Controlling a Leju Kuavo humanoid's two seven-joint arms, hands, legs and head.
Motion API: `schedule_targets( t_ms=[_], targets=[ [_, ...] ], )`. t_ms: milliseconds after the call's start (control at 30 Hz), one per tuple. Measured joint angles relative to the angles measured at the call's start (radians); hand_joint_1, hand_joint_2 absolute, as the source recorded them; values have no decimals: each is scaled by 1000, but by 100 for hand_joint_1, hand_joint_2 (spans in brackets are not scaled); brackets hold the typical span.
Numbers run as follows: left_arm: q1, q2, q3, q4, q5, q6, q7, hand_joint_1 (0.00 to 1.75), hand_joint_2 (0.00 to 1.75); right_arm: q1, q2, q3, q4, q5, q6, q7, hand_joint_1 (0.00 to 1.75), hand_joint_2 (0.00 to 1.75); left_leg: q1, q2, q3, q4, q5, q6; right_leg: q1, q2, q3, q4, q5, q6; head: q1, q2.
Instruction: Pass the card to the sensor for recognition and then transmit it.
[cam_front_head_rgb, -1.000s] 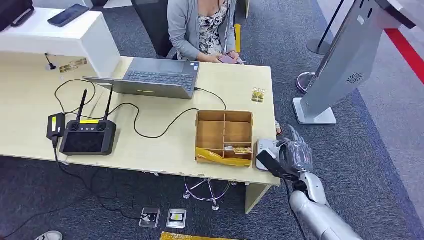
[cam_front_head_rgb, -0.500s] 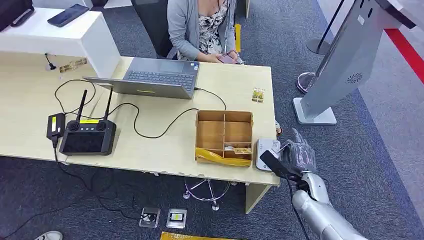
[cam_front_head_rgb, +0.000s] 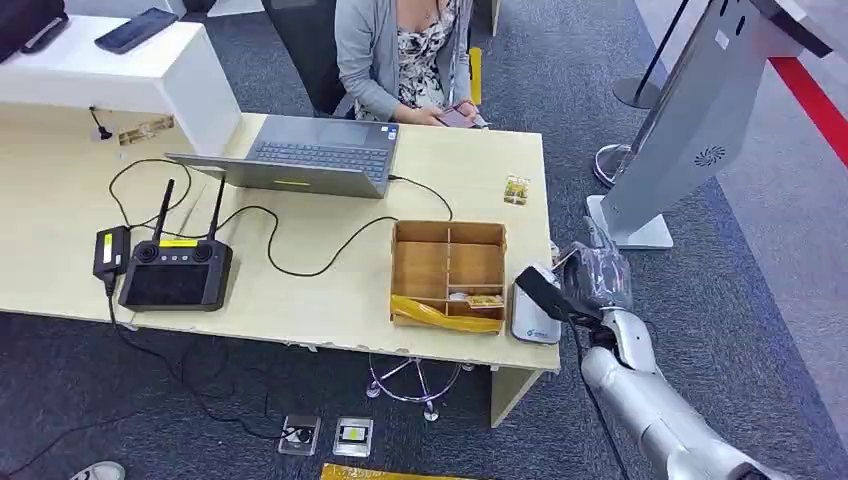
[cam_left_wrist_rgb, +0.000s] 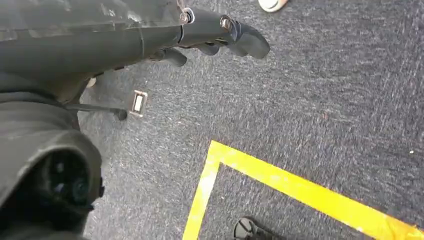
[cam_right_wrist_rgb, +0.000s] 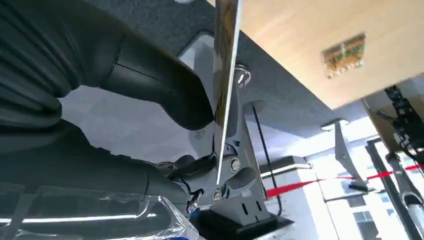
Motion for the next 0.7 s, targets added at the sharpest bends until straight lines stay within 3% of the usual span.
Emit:
schedule_targets(
  t_ms=[200, 467, 700],
  targets=[
    [0, 1, 0, 0, -14, -24, -13, 0, 0, -48, -2, 5, -67, 66, 22, 56, 175, 175, 0, 0, 0, 0, 0, -1, 0, 0, 0, 0, 0, 0, 0, 0],
    [1, 4, 0, 0, -24, -38, -21, 0, 0, -73, -3, 5, -128, 98, 36, 76, 175, 175, 0, 0, 0, 0, 0, -1, 0, 1, 0, 0, 0, 0, 0, 0],
    [2, 12, 0, 0, -60, -80, -42, 0, 0, -98, -4, 6, -166, 189, 89, 129, 175, 175, 0, 0, 0, 0, 1, -1, 0, 0, 0, 0, 0, 0, 0, 0]
  ],
)
